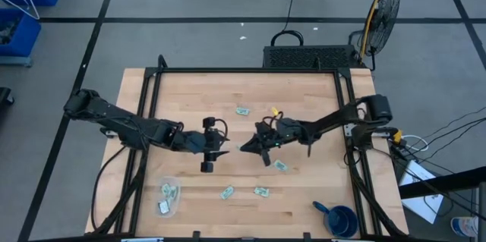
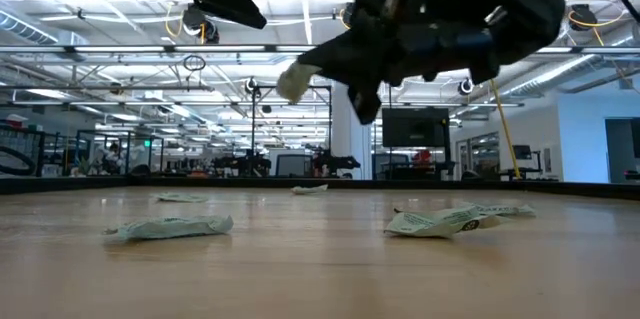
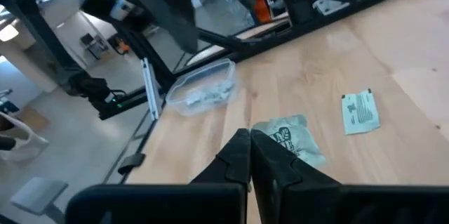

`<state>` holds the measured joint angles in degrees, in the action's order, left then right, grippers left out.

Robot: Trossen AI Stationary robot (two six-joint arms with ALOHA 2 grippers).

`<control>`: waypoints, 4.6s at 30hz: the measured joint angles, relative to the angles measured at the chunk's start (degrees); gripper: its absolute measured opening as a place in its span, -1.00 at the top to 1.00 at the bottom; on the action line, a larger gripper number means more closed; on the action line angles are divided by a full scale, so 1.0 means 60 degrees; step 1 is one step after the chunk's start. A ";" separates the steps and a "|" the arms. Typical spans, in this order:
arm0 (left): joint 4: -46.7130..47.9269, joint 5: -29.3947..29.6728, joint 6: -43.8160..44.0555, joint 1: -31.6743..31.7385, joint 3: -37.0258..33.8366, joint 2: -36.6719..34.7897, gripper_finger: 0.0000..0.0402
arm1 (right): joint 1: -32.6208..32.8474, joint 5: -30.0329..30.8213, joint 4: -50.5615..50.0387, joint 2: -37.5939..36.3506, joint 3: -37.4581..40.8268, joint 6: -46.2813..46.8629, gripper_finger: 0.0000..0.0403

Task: Pick and place Stevia / Truvia into bins
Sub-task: Put the stevia packet into the transparent bin

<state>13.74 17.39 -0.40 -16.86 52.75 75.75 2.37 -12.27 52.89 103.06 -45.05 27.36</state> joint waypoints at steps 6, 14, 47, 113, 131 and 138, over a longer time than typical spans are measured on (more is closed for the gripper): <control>0.0209 -0.0183 -0.0219 -0.0004 0.0000 0.0077 -0.13 | 0.0000 -0.0004 0.0072 0.0530 -0.0897 -0.0009 1.00; 0.0511 -0.0700 -0.0350 -0.0004 -0.0025 0.0413 -0.13 | -0.0002 -0.0270 0.0976 0.0519 -0.0989 0.0053 1.00; -0.0437 -0.1006 -0.0569 0.0579 0.0000 0.0885 0.89 | -0.0011 -0.0261 0.0554 0.0515 -0.0981 -0.1489 0.84; 0.6634 -0.1121 0.7147 -0.1423 0.0004 0.0801 0.43 | -0.2222 0.2360 -0.4902 0.0512 -0.1535 -0.5253 0.21; 0.6557 -0.0885 0.6082 0.0532 0.0004 0.0812 0.43 | -0.2842 0.3934 -0.7316 0.2002 -0.3043 -0.5197 0.22; 0.6537 -0.0885 0.6089 0.0532 0.0004 0.0809 0.43 | -0.2930 0.3991 -0.7319 0.1991 -0.3031 -0.5659 0.57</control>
<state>52.96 12.08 36.13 -13.67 52.77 80.60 -15.21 11.67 8.97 115.00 -63.24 -6.59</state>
